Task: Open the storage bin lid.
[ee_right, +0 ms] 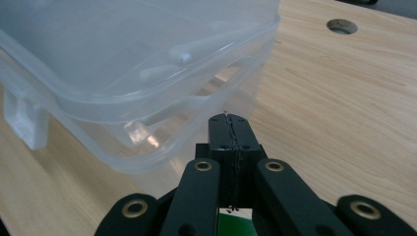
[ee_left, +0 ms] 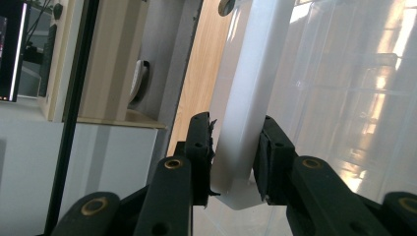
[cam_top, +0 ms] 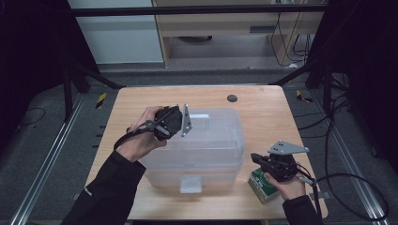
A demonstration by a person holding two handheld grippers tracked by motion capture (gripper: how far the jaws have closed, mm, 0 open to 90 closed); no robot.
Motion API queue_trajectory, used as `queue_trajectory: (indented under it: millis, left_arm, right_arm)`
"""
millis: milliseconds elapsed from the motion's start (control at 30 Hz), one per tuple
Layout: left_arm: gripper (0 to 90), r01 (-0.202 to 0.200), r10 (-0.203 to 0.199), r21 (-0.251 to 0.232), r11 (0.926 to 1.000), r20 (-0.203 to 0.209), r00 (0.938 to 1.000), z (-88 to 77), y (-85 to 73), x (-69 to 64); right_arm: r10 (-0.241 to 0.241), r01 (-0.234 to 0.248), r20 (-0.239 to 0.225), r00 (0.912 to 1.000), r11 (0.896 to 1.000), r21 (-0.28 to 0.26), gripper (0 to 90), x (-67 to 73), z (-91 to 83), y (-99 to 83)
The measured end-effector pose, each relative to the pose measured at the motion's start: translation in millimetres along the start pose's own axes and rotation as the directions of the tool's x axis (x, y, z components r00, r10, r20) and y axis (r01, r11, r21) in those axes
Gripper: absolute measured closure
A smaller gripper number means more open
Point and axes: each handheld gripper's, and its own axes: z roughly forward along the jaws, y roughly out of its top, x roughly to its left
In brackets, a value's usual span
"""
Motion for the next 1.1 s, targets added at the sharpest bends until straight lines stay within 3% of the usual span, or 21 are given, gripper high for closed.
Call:
queue_trajectory:
  millis: [367, 867, 1100]
  left_arm:
    - [69.7, 0.022, -0.022, -0.010, 0.9997, -0.019, 0.9996, 4.7, -0.7, 10.0]
    - [69.1, 0.070, -0.071, -0.023, 0.9973, -0.034, 0.9969, 11.4, -1.0, 18.3]
    - [69.0, 0.072, -0.073, -0.020, 0.9972, -0.038, 0.9966, 13.8, -0.2, 22.0]
  right_arm:
    - [0.024, -0.024, -0.028, 0.9993, 1.000, 0.001, 90.0, 2.1, 0.5, -5.2]
    - [0.020, -0.021, -0.070, 0.9973, 1.000, -0.020, 90.0, 9.1, 0.8, -4.5]
    - [0.025, -0.028, -0.090, 0.9956, 0.999, -0.032, 90.0, 12.7, 1.8, -2.5]
